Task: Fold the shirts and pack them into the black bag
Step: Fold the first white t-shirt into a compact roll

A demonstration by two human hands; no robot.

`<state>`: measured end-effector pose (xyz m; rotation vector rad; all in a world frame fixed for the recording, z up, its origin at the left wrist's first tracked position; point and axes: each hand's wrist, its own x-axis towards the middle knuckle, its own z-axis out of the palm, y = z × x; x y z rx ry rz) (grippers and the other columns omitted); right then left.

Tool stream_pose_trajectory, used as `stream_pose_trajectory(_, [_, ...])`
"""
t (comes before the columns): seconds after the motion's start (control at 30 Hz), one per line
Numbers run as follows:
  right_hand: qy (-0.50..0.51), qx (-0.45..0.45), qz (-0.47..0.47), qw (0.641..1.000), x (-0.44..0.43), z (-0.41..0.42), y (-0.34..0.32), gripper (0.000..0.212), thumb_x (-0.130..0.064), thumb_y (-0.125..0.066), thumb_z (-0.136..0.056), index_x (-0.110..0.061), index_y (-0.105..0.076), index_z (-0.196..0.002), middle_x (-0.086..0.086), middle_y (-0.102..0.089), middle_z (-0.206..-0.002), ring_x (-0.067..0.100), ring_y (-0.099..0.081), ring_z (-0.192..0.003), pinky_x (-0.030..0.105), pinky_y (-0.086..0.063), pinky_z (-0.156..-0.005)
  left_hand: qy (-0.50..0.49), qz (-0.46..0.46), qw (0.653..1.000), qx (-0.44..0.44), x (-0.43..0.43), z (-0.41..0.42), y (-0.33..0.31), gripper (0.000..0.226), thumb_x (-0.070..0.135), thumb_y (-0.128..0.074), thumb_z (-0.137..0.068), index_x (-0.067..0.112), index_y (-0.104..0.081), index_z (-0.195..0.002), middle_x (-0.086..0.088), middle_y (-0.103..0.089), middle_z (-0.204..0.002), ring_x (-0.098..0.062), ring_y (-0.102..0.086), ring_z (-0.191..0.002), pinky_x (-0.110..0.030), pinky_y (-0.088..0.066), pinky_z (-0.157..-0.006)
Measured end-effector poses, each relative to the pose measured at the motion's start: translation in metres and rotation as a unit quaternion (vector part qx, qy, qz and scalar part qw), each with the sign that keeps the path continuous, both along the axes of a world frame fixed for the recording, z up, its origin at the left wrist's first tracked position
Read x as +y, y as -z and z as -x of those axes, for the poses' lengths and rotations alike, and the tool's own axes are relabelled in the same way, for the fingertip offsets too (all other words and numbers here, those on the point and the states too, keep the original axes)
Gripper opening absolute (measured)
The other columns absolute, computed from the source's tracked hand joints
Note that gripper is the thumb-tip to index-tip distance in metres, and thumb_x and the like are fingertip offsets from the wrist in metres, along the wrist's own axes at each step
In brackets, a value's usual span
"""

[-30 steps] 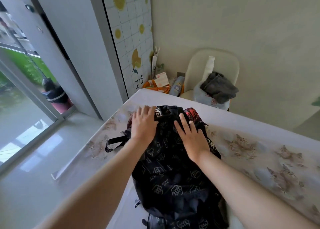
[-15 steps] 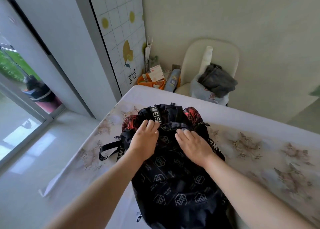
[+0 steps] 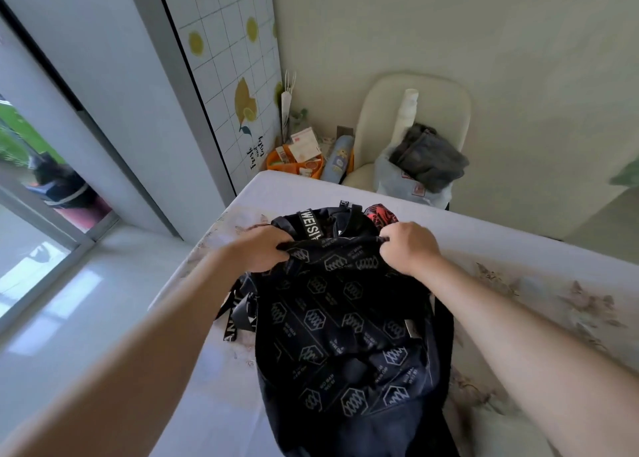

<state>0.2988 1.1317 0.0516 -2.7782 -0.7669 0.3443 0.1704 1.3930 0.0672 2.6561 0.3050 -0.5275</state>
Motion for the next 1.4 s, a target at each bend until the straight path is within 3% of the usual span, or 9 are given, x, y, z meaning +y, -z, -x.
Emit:
stream_pose_trajectory(0.1, [-0.025, -0.073, 0.058, 0.995, 0.008, -0.005, 0.011, 0.025, -0.016, -0.052, -0.078, -0.023, -0.063, -0.099, 0.003, -0.067, -0.093, 0.029, -0.062, -0.095, 0.039, -0.037, -0.093, -0.064, -0.013, 0.994, -0.083, -0.018, -0.003, 0.016, 0.043, 0.010, -0.042, -0.089, 0.034, -0.061, -0.120, 0.002, -0.064, -0.110, -0.023, -0.058, -0.100, -0.033, -0.045, -0.080])
stream_pose_trajectory(0.23, [-0.215, -0.252, 0.077, 0.940, 0.005, 0.002, 0.047, 0.084, 0.006, -0.045, -0.072, -0.023, -0.034, -0.151, 0.015, -0.045, -0.144, 0.035, -0.049, -0.124, 0.047, -0.041, -0.099, -0.034, -0.061, 0.979, -0.193, -0.019, -0.001, 0.042, 0.035, 0.025, -0.046, -0.097, 0.030, -0.049, -0.132, 0.003, -0.066, -0.098, -0.020, -0.063, -0.082, -0.031, -0.046, -0.063])
stream_pose_trajectory(0.37, [-0.276, -0.131, 0.184, 0.934, -0.002, 0.006, 0.069, 0.092, 0.008, -0.040, -0.090, -0.037, 0.004, -0.157, 0.005, -0.014, -0.166, 0.028, -0.026, -0.148, 0.042, -0.024, -0.119, 0.123, -0.153, 0.910, -0.365, -0.002, -0.007, 0.057, 0.032, 0.022, -0.065, -0.093, 0.031, -0.065, -0.124, 0.005, -0.062, -0.124, -0.018, -0.060, -0.108, -0.033, -0.056, -0.058])
stream_pose_trajectory(0.57, [-0.215, 0.019, 0.169, 0.962, -0.003, 0.016, 0.070, 0.065, -0.024, -0.034, -0.102, -0.047, -0.005, -0.156, 0.003, -0.008, -0.167, 0.023, -0.009, -0.153, 0.046, -0.002, -0.124, 0.110, -0.118, 0.981, -0.109, -0.022, -0.011, 0.068, 0.035, 0.041, -0.038, -0.102, 0.038, -0.065, -0.124, 0.013, -0.065, -0.122, -0.013, -0.052, -0.122, -0.038, -0.050, -0.093])
stream_pose_trajectory(0.77, [-0.118, 0.014, -0.033, 0.992, -0.061, 0.024, 0.049, 0.053, -0.036, -0.047, -0.102, -0.039, -0.033, -0.153, -0.001, -0.021, -0.164, 0.024, -0.026, -0.148, 0.042, -0.026, -0.119, 0.034, -0.190, 0.964, -0.180, -0.090, -0.010, 0.046, 0.043, 0.052, -0.038, -0.096, 0.032, -0.064, -0.125, 0.006, -0.059, -0.127, -0.020, -0.045, -0.122, -0.037, -0.027, -0.109])
stream_pose_trajectory(0.9, [-0.061, 0.007, -0.040, 0.997, -0.138, 0.038, 0.047, 0.045, -0.028, -0.046, -0.101, -0.031, -0.045, -0.146, -0.001, -0.037, -0.155, 0.023, -0.041, -0.140, 0.040, -0.037, -0.112, 0.019, -0.035, 0.967, -0.252, -0.181, -0.005, 0.034, 0.040, 0.041, -0.047, -0.097, 0.027, -0.057, -0.132, 0.006, -0.058, -0.127, -0.019, -0.047, -0.120, -0.035, -0.038, -0.103])
stream_pose_trajectory(1.07, [0.004, 0.061, 0.048, 0.997, -0.247, 0.084, 0.069, 0.045, -0.031, -0.042, -0.102, -0.028, -0.043, -0.147, 0.000, -0.034, -0.158, 0.023, -0.037, -0.141, 0.038, -0.034, -0.112, 0.026, 0.149, 0.977, -0.150, -0.301, 0.023, 0.054, 0.036, 0.028, -0.047, -0.098, 0.027, -0.053, -0.133, 0.008, -0.055, -0.122, -0.015, -0.057, -0.108, -0.035, -0.052, -0.087])
stream_pose_trajectory(1.27, [0.123, 0.096, 0.129, 0.979, -0.332, 0.156, 0.106, 0.068, -0.072, -0.038, -0.091, -0.026, -0.038, -0.141, 0.005, -0.045, -0.140, 0.027, -0.048, -0.126, 0.040, -0.045, -0.097, 0.051, 0.140, 0.988, 0.047, -0.403, 0.067, 0.097, 0.044, 0.025, -0.047, -0.096, 0.014, -0.041, -0.138, -0.011, -0.050, -0.133, -0.029, -0.051, -0.119, -0.037, -0.047, -0.096])
stream_pose_trajectory(1.4, [0.135, 0.170, 0.064, 0.974, -0.342, 0.187, 0.121, 0.072, -0.071, -0.035, -0.094, -0.020, -0.038, -0.144, 0.006, -0.042, -0.149, 0.027, -0.044, -0.134, 0.039, -0.042, -0.103, -0.021, 0.096, 0.990, 0.101, -0.439, 0.086, 0.115, 0.064, 0.027, -0.047, -0.100, 0.009, -0.015, -0.152, -0.019, -0.031, -0.148, -0.034, -0.037, -0.136, -0.038, -0.037, -0.107])
